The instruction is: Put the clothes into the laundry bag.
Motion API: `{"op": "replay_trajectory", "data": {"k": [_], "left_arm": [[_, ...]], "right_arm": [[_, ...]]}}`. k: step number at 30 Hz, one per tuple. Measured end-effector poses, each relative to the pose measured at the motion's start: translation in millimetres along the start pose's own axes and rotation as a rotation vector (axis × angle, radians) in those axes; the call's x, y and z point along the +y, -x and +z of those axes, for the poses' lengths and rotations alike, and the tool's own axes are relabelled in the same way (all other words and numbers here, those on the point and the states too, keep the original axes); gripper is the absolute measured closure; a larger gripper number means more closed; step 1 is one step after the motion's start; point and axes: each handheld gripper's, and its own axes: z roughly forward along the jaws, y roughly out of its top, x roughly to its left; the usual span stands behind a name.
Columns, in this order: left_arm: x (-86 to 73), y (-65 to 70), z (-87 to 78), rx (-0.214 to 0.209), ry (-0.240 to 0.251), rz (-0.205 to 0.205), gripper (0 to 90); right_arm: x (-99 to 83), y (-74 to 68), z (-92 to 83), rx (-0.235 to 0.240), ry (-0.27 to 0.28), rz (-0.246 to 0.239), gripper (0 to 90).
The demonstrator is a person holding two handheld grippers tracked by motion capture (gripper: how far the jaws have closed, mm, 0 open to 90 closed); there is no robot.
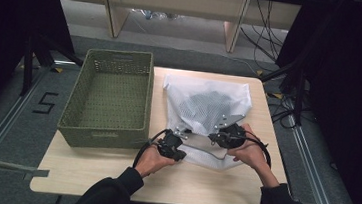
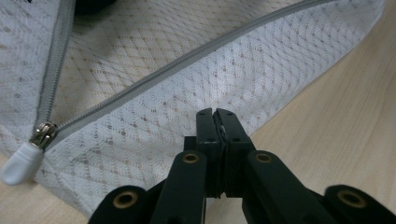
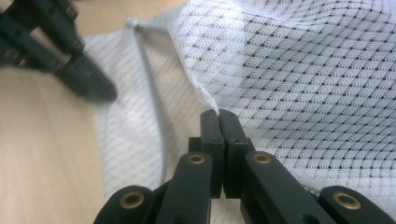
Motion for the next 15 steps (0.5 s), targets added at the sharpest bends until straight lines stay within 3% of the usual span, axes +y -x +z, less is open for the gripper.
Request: {"op": "replay_trajectory", "data": {"k": [5, 9, 13, 15], "left_arm": [[0.8, 1.3, 0.9, -0.008, -0.006, 0.0, 87.0], [0.4, 2.5, 0.3, -0.002, -0.005, 0.004, 85.1], [-0.8, 5.0, -3.0, -0.002, -0.014, 0.015, 79.7], [-0.6, 5.4, -7.3, -0.008, 0.004, 0.016, 77.7]], "right_arm": [[-13.1, -4.8, 19.0, 0.043, -0.075, -0.032, 90.0], [-20.3, -8.6, 36.8, 0.042, -0.166, -0.063, 90.0], [-22.5, -6.6, 34.1, 0.033, -0.155, -0.046, 90.0], [-22.8, -6.5, 33.0, 0.038, -0.145, -0.041, 90.0]]}}
